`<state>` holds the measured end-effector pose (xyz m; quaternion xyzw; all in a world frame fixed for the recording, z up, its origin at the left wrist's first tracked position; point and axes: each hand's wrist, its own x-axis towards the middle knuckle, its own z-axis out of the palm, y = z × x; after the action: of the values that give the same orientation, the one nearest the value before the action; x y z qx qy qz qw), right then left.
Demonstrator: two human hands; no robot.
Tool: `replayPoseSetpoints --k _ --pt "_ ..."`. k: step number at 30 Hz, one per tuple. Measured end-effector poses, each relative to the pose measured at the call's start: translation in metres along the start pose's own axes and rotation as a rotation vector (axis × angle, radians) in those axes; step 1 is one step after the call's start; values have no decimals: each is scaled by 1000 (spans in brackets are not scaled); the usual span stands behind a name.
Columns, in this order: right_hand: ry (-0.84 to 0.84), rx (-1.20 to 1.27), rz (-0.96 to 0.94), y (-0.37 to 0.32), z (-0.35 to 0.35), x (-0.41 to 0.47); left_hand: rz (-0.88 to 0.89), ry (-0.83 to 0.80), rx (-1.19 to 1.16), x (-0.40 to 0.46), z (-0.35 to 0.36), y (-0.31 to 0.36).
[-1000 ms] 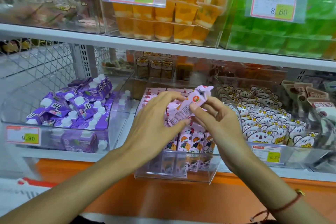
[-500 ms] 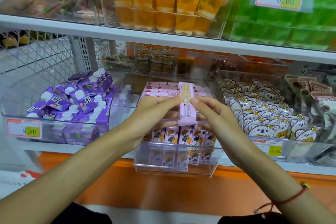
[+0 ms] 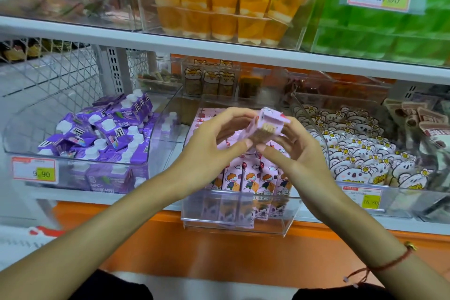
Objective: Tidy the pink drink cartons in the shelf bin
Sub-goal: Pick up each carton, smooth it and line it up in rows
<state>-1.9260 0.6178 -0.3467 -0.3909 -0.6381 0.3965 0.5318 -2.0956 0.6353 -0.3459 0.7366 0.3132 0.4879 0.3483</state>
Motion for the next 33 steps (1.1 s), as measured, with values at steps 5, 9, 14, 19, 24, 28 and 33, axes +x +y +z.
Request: replayPoseSetpoints --k 5,9,14,19,24,28,33 --pt "-6 -39 -48 1 -1 0 -22 -9 -22 0 1 -3" --pt "2 -93 -63 0 -4 1 -84 16 -127 2 0 -1" --pt "-33 -183 -131 -3 -9 1 -160 54 -304 3 4 1" --pt "-13 -330 -196 1 -5 2 -203 107 -224 0 11 2" --pt "141 -632 -379 1 -17 5 -292 188 -267 2 7 11" --pt "151 -727 -435 1 -17 5 -278 182 -249 2 9 13" --pt "243 -782 -315 6 -32 11 -195 361 -201 18 -8 6"
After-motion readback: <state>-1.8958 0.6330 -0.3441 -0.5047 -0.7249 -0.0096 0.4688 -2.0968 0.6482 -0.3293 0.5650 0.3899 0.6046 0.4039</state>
